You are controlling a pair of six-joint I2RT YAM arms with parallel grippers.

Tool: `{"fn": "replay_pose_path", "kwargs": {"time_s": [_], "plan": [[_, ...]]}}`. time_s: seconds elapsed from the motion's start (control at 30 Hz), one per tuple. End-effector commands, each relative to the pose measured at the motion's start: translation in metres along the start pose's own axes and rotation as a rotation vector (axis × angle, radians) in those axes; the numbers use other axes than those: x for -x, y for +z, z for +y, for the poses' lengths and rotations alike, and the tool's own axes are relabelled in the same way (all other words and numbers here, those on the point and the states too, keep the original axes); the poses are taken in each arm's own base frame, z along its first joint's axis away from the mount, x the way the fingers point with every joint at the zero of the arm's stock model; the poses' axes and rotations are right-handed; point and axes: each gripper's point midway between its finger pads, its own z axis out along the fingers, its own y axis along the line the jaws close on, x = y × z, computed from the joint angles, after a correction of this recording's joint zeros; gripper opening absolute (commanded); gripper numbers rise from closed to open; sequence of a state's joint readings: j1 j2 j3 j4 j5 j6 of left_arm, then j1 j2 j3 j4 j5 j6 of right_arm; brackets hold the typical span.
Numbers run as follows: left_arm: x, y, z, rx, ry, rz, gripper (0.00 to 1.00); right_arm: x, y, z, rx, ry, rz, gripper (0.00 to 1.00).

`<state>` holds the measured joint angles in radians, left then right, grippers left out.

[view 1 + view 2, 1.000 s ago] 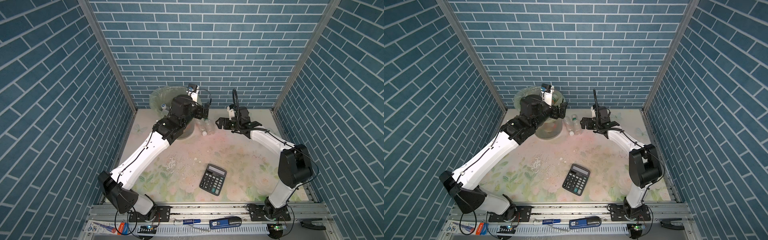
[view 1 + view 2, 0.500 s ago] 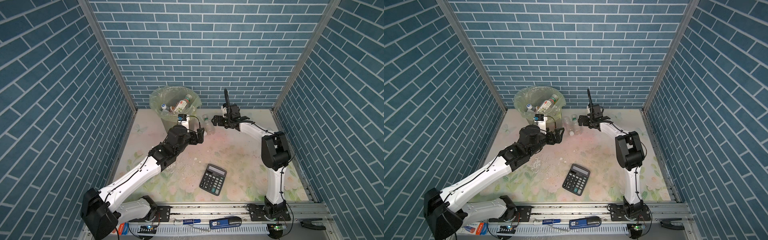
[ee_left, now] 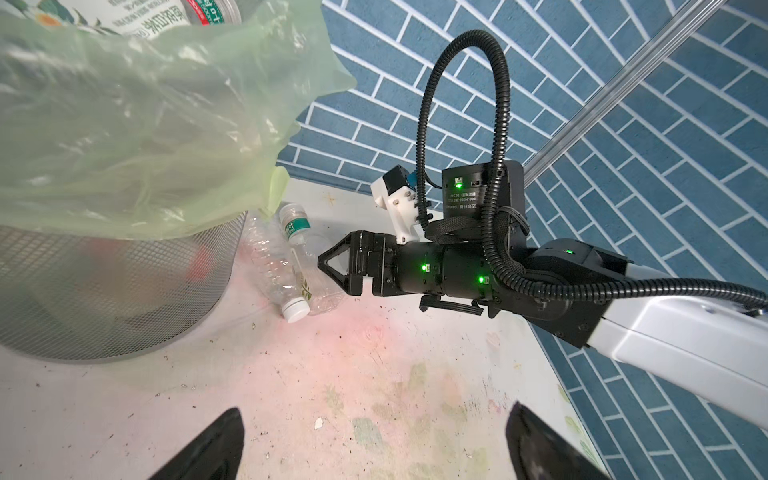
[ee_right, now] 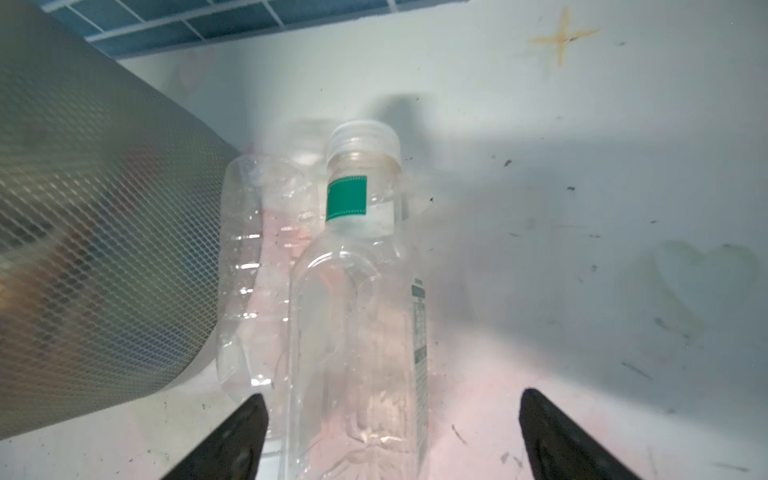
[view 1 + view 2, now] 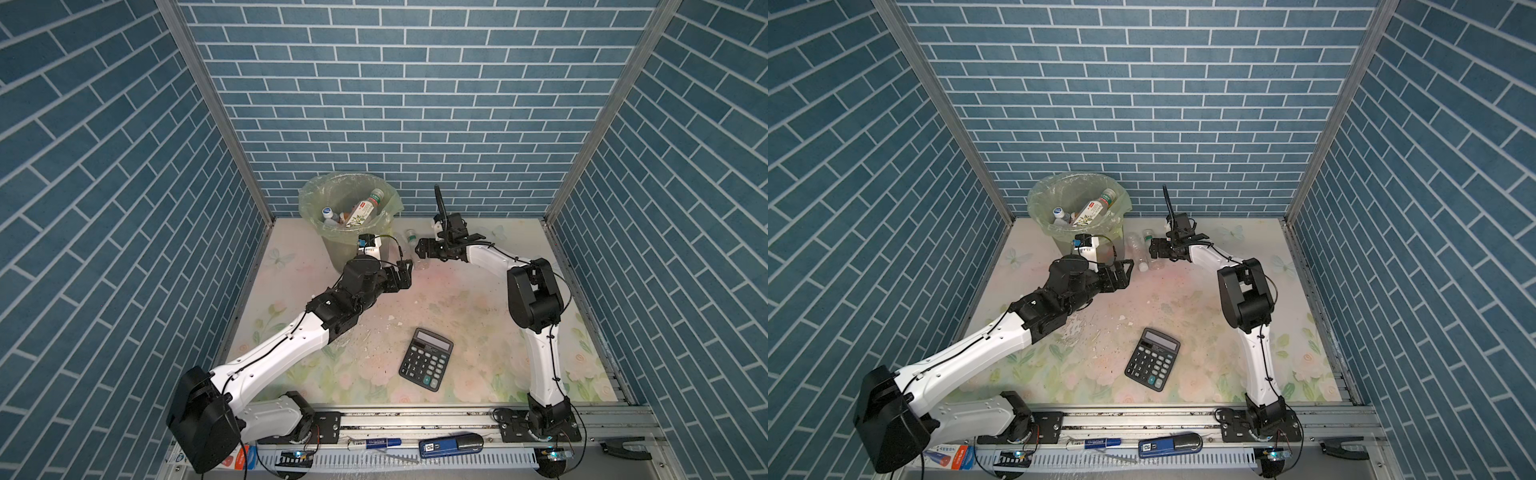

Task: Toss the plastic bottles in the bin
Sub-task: 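Lower the right gripper onto the upright green-band square bottle while the left approaches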

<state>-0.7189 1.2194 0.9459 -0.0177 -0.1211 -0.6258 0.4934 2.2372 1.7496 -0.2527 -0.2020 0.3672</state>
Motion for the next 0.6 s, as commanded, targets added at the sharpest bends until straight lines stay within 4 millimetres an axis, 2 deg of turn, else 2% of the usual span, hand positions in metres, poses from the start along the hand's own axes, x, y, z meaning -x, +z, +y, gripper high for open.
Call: {"fn": "replay_pose_path", "kwargs": {"time_s": [0.0, 0.1, 0.3, 0.57], "plan": [[-0.006, 0.0, 0.001, 0.002, -0.013, 0.011, 0.99, 0.002, 0.006, 0.018, 0.008, -0.056, 0.013, 0.94], [-0.006, -0.001, 0.003, 0.008, -0.015, 0.013, 0.99, -0.004, 0.013, 0.016, -0.042, -0.072, 0.036, 0.92], [-0.01, -0.002, 0.006, 0.015, -0.026, 0.021, 0.99, -0.009, 0.016, 0.0, -0.125, -0.06, 0.054, 0.81], [-0.01, -0.003, 0.007, 0.026, -0.034, 0.026, 0.99, -0.014, 0.012, -0.001, -0.132, -0.081, 0.058, 0.65]]}}
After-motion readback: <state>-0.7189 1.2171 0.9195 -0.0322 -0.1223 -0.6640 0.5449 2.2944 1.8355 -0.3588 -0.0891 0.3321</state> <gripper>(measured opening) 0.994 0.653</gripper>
